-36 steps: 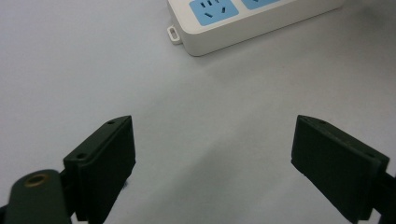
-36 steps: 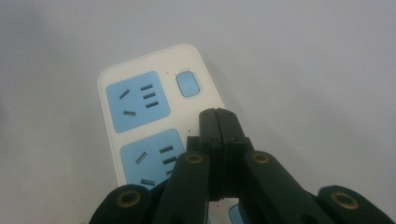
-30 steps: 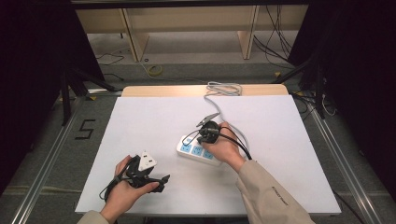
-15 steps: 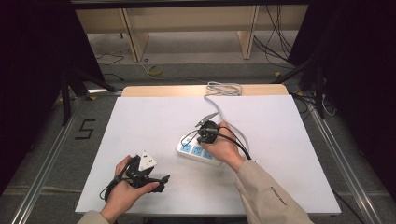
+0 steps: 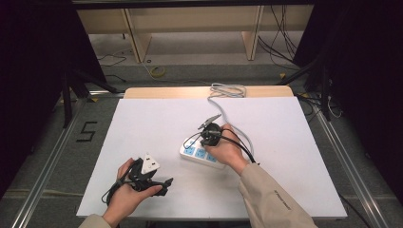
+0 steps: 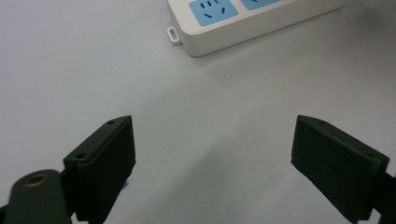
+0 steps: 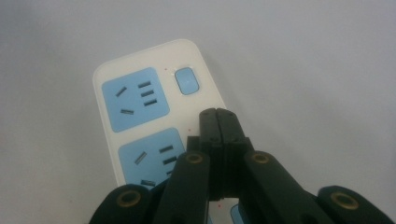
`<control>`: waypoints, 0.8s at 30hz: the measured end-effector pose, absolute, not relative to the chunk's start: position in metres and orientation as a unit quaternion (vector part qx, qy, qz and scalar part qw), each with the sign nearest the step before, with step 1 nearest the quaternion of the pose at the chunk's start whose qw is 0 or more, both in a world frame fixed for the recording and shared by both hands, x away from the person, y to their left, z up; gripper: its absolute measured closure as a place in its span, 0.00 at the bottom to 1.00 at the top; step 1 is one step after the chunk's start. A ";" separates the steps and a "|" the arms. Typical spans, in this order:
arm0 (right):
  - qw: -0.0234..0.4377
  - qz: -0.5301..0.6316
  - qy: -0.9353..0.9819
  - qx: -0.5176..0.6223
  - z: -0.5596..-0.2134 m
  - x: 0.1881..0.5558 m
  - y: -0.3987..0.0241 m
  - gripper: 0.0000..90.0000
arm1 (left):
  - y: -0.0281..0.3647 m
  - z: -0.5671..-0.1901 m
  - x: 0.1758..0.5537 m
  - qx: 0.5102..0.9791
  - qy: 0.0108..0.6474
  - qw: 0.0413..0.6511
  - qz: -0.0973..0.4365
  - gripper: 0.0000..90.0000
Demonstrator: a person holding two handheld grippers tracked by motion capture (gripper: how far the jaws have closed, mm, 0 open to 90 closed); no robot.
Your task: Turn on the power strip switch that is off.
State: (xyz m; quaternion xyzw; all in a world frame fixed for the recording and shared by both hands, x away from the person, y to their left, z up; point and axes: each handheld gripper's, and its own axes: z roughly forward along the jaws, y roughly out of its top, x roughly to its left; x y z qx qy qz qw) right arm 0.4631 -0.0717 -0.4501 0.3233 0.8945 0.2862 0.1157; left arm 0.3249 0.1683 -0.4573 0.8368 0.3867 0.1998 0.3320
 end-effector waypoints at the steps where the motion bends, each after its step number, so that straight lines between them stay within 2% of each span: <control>1: 0.115 0.286 0.894 0.325 -0.450 0.463 -0.072 1.00 | 0.168 -0.457 0.325 0.837 0.387 0.332 0.200 0.15; 24: 0.110 0.277 0.896 0.330 -0.449 0.464 -0.070 1.00 | 0.168 -0.458 0.325 0.836 0.388 0.334 0.199 0.15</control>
